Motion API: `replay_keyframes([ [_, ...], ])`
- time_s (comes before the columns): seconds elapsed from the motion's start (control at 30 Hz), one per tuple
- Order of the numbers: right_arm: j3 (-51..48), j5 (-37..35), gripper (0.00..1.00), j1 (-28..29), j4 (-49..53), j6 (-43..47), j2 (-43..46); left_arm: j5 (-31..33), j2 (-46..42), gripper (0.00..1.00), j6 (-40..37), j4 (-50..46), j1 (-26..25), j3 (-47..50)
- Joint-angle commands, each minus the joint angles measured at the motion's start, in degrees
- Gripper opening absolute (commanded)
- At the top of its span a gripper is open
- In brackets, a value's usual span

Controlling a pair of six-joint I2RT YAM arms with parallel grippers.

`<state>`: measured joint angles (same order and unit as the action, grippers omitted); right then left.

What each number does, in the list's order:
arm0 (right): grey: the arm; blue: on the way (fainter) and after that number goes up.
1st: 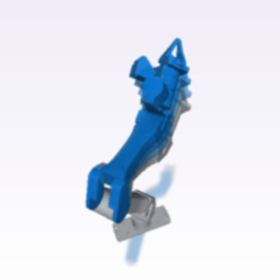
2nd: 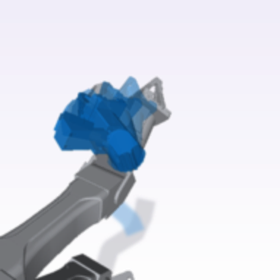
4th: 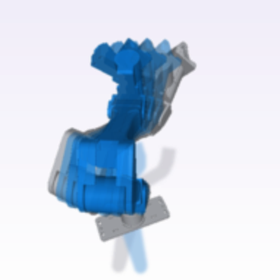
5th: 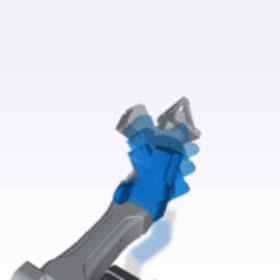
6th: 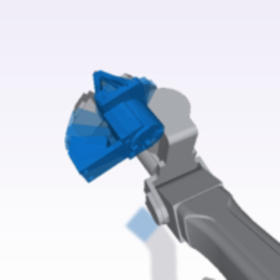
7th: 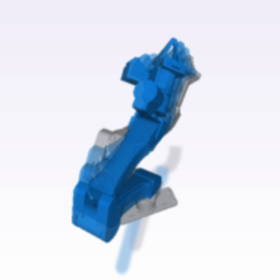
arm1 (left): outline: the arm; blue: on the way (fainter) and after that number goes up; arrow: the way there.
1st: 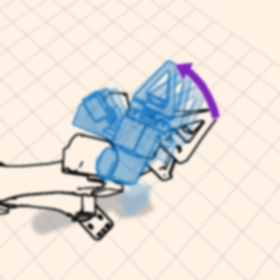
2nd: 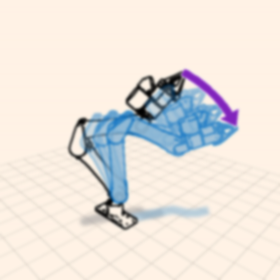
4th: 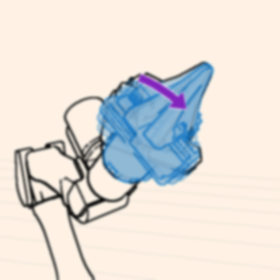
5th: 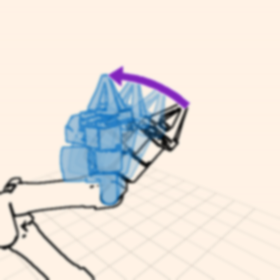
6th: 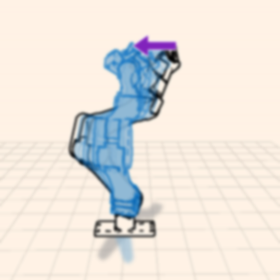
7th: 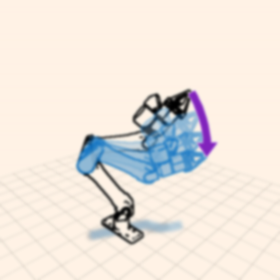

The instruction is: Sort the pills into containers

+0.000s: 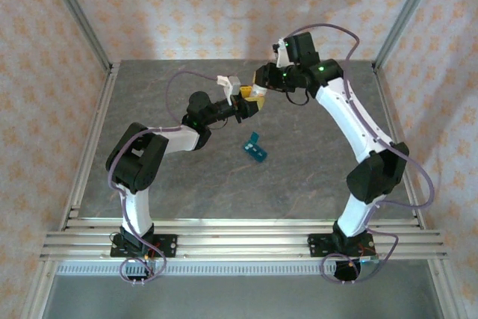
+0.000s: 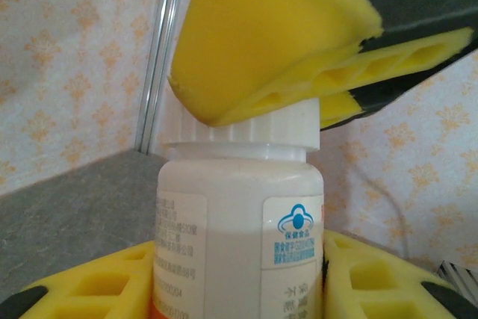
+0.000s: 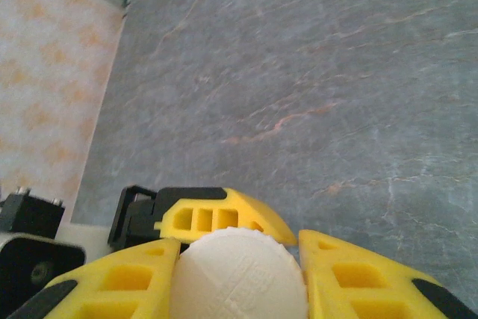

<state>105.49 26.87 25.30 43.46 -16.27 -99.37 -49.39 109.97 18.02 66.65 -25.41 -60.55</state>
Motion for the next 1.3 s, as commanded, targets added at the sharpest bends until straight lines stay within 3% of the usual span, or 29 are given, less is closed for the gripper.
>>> replay_keyframes([
  [0.0, -4.9, -13.3, 0.26, 5.1, -1.3, -12.2, 2.7, 0.6, -3.2, 0.00, -2.1, 7.0, -0.3, -1.2],
  [0.17, -9.5, -16.6, 0.24, 6.5, -5.2, -18.8, 4.5, 0.9, -3.1, 0.00, -2.2, 7.0, -0.3, -1.0],
  [0.3, -9.3, -15.3, 0.26, 6.6, -6.2, -19.0, 4.3, 0.9, -3.0, 0.00, -2.2, 7.0, -0.3, -1.1],
  [0.33, -8.8, -14.7, 0.29, 6.5, -6.0, -18.2, 4.1, 0.9, -3.0, 0.00, -2.2, 7.0, -0.3, -1.2],
  [0.5, -2.7, -9.6, 0.64, 4.4, -3.4, -10.1, 4.1, 0.9, -3.1, 0.00, -2.4, 6.9, -0.3, -1.0],
  [0.67, -0.2, 4.4, 0.77, -1.6, -2.9, -0.8, 4.8, 0.7, -3.1, 0.00, -2.5, 7.0, -0.2, -0.9],
  [0.77, 2.7, 12.7, 0.78, -4.2, 1.6, 7.6, 2.8, 0.4, -3.0, 0.00, -2.1, 7.0, -0.2, -1.3],
  [0.9, 5.6, 15.3, 0.78, -4.6, 7.4, 16.2, 0.5, 0.2, -2.9, 0.00, -1.7, 7.0, -0.2, -1.6],
  [1.27, 5.9, 17.5, 0.64, -4.7, 8.5, 19.1, -1.9, -0.4, -3.3, 0.00, -1.3, 7.0, -0.2, -1.6],
])
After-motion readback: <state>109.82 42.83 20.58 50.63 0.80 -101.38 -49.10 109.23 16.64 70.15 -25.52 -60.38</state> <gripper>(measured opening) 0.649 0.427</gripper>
